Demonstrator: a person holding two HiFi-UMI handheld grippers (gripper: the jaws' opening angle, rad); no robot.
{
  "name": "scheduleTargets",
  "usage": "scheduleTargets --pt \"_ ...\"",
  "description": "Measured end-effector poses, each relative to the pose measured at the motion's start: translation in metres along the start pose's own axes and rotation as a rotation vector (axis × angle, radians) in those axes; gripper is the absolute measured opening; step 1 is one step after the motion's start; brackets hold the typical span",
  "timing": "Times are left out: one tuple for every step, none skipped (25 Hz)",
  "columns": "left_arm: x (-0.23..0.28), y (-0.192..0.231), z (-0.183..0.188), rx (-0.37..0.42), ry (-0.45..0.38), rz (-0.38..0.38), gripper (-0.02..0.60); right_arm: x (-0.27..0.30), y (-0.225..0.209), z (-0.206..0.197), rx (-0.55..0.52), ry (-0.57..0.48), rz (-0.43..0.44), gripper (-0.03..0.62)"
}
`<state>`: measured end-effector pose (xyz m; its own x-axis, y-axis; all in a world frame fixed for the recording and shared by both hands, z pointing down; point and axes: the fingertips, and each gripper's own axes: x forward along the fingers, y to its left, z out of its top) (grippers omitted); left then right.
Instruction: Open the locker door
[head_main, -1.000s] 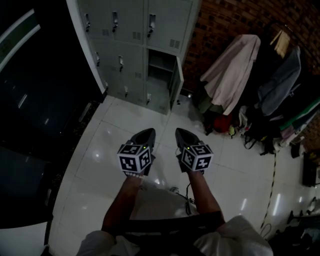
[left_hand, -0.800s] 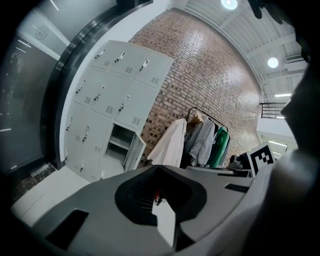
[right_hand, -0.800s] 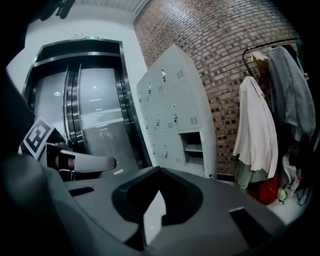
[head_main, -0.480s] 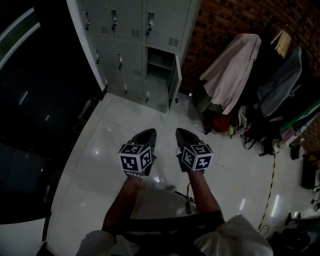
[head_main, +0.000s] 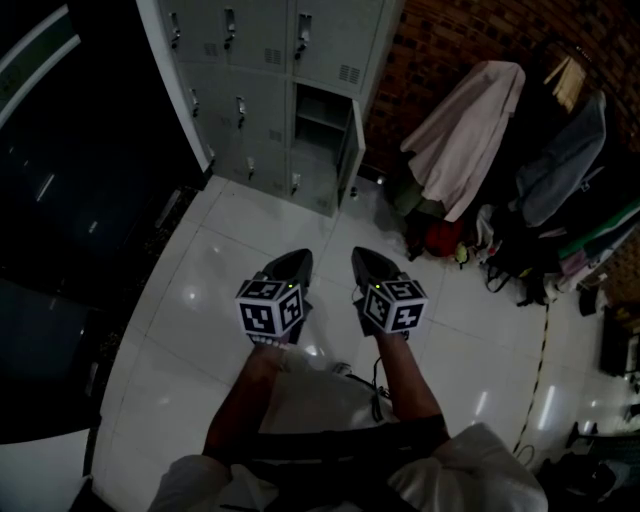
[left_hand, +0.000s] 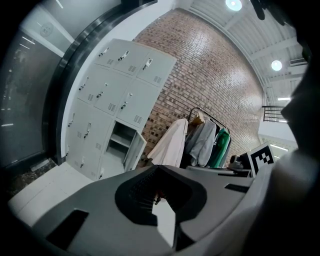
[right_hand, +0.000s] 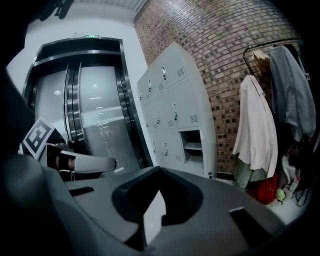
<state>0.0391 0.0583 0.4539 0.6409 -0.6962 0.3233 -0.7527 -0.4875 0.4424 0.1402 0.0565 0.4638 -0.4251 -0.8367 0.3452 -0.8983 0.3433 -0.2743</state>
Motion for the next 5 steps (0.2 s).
scheduleTargets --pt "-0.0011 0.0005 0.0000 0.000 0.000 0.001 -0.002 0.0000 0.0009 -0.0002 0.001 0.000 -0.001 0.005" --pt "-0.0022 0.0010 0.0002 -0.001 0.000 0.001 -0.002 0.0000 0.0018 -0.0003 0.001 0.000 -0.001 0.005" --pt "-0.0032 0.0014 0.0003 -0.001 0.000 0.001 -0.002 0.0000 0.0029 -0.0004 0.001 0.000 0.000 0.005" --pt "-0.0041 0.0018 0.0003 -0.001 0.000 0.001 -0.002 0.0001 0.0039 -0.0006 0.000 0.000 0.000 0.005" --pt "-0.0050 0.0022 0.0004 -0.001 0.000 0.001 -0.002 0.0001 0.0049 -0.0009 -0.001 0.000 0.000 0.005"
